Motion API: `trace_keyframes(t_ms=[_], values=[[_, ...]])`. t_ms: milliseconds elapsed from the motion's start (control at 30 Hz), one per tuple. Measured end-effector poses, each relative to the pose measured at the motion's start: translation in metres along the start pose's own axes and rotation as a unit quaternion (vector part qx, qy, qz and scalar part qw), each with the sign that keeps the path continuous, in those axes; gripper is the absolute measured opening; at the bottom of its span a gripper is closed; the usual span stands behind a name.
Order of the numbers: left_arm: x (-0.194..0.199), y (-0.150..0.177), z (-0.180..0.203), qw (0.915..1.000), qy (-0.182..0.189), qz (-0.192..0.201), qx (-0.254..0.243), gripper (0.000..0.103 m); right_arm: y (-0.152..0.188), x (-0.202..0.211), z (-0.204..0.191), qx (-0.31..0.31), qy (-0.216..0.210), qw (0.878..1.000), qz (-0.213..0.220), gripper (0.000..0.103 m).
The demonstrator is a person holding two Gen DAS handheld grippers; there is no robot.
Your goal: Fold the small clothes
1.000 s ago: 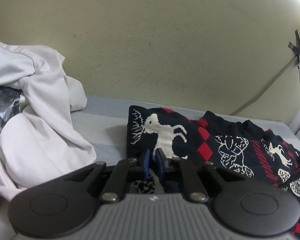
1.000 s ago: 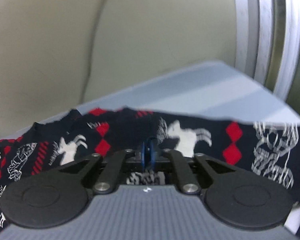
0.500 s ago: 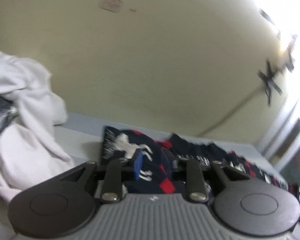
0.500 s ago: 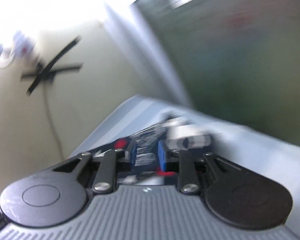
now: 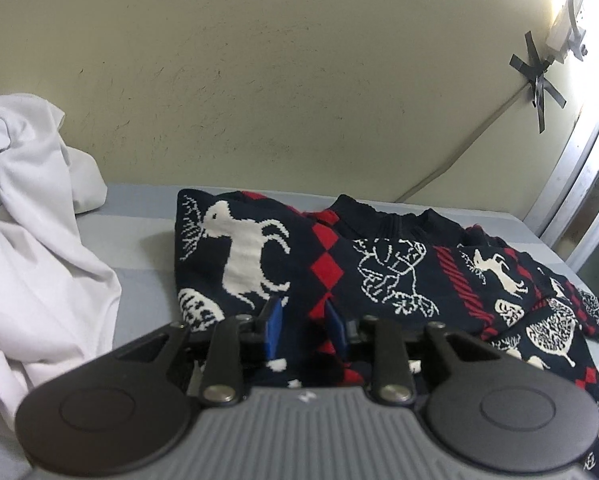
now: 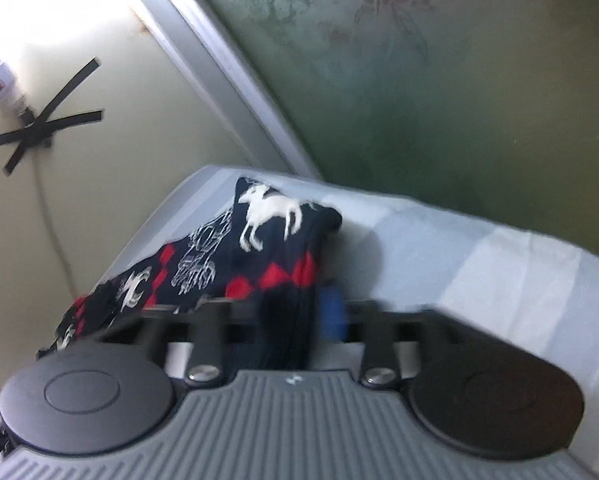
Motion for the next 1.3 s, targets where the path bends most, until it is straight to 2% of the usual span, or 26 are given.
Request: trace_keyframes(t_ms=[33,100,200,267,367,433,500,600,667,733,800,900,933,1000,1067,1100,1133,1200,1267,1300], values=[[0.001,0.000,-0.002,1.0000,0.003,0.003,0.007,0.026,-0.003,-0.001,-0.012,-0.021,-0.026,0.999,-0.002,0.010],[0.004,-0.004,-0.008,0.9994,0.006,0.013,0.033,0.028,-0.012,-0.001,-0.056,-0.018,-0.076,0.997,-0.002,0.010],[0.013,-0.013,-0.021,0.9956,0.029,0.035,0.082,0.028,-0.016,-0.011,-0.145,-0.018,-0.162,0.986,-0.017,0.010],[0.019,-0.018,-0.030,0.9922,0.042,0.050,0.106,0.029,-0.006,-0.018,-0.216,-0.011,-0.224,0.974,-0.039,0.010],[0.028,-0.024,-0.047,0.9856,0.058,0.070,0.142,0.034,0.035,-0.023,-0.314,-0.003,-0.317,0.944,-0.088,0.010],[0.032,-0.026,-0.058,0.9807,0.066,0.078,0.167,0.035,0.076,-0.022,-0.356,0.006,-0.359,0.925,-0.122,0.010],[0.033,-0.028,-0.069,0.9765,0.070,0.083,0.186,0.035,0.121,-0.029,-0.380,0.010,-0.378,0.913,-0.156,0.010],[0.031,-0.027,-0.082,0.9695,0.072,0.083,0.219,0.035,0.178,-0.054,-0.381,-0.012,-0.359,0.906,-0.223,0.010],[0.029,-0.027,-0.088,0.9649,0.077,0.080,0.238,0.035,0.202,-0.068,-0.368,-0.045,-0.347,0.900,-0.259,0.010],[0.027,-0.027,-0.090,0.9636,0.074,0.080,0.244,0.036,0.215,-0.077,-0.357,-0.076,-0.347,0.889,-0.290,0.010],[0.025,-0.026,-0.091,0.9624,0.077,0.078,0.248,0.038,0.224,-0.079,-0.353,-0.087,-0.346,0.882,-0.308,0.010],[0.026,-0.026,-0.089,0.9639,0.081,0.080,0.241,0.040,0.232,-0.074,-0.351,-0.104,-0.365,0.859,-0.344,0.010],[0.026,-0.026,-0.088,0.9647,0.081,0.081,0.237,0.041,0.232,-0.072,-0.352,-0.099,-0.373,0.854,-0.348,0.010],[0.026,-0.025,-0.086,0.9667,0.079,0.081,0.230,0.043,0.231,-0.063,-0.349,-0.074,-0.383,0.852,-0.349,0.011],[0.025,-0.025,-0.084,0.9690,0.076,0.075,0.223,0.044,0.225,-0.064,-0.339,-0.035,-0.370,0.866,-0.334,0.014],[0.023,-0.024,-0.082,0.9696,0.077,0.071,0.221,0.044,0.222,-0.065,-0.332,-0.022,-0.363,0.872,-0.327,0.017],[0.021,-0.024,-0.080,0.9702,0.079,0.067,0.219,0.044,0.218,-0.069,-0.326,-0.018,-0.355,0.874,-0.331,0.038],[0.019,-0.022,-0.076,0.9729,0.080,0.059,0.209,0.045,0.212,-0.070,-0.311,-0.024,-0.348,0.865,-0.360,0.076],[0.017,-0.020,-0.070,0.9774,0.073,0.056,0.190,0.046,0.189,-0.060,-0.296,-0.003,-0.371,0.861,-0.347,0.075],[0.017,-0.019,-0.069,0.9792,0.070,0.055,0.183,0.048,0.175,-0.058,-0.290,0.012,-0.378,0.867,-0.323,0.073]])
Point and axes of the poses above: each gripper's, at about its wrist camera, not at the fingertips, and x roughly against the way its jaws point, z to its right, y to its underside, the point moved 2 cm from there along -x, roughly the way its jaws point, and after that the axes turned 12 degrees about z, right-handed, at the moved point
